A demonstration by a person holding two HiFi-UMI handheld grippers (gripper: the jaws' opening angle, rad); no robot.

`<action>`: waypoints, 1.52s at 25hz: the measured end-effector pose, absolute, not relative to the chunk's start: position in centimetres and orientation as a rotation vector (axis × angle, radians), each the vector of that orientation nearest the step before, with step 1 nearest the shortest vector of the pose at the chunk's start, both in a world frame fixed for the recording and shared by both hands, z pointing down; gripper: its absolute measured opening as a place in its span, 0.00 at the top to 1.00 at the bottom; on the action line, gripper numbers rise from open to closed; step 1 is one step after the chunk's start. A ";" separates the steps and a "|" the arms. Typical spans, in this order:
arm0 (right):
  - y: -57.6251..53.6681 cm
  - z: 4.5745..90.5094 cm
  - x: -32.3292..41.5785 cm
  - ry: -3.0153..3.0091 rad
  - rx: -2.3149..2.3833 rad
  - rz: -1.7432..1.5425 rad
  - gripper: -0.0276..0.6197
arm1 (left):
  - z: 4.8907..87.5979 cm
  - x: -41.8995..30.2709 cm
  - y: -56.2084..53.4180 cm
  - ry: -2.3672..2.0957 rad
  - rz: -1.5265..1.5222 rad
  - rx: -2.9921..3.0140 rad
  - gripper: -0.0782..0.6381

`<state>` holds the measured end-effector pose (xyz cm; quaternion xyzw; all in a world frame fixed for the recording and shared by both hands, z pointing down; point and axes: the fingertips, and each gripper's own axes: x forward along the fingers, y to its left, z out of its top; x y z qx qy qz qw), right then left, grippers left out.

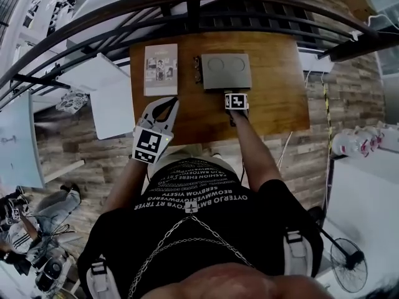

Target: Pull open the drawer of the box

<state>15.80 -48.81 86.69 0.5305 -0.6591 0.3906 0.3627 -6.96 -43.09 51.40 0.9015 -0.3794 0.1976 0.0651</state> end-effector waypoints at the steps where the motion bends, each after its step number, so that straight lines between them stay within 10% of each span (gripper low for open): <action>1: -48.7 86.7 15.8 -1.691 1.365 1.012 0.68 | 51.4 -7.1 -43.1 -1.151 0.593 2.717 0.88; 38: -43.6 87.0 15.7 -1.700 1.284 1.060 0.71 | 48.8 -2.9 -38.4 -1.235 0.521 2.715 0.88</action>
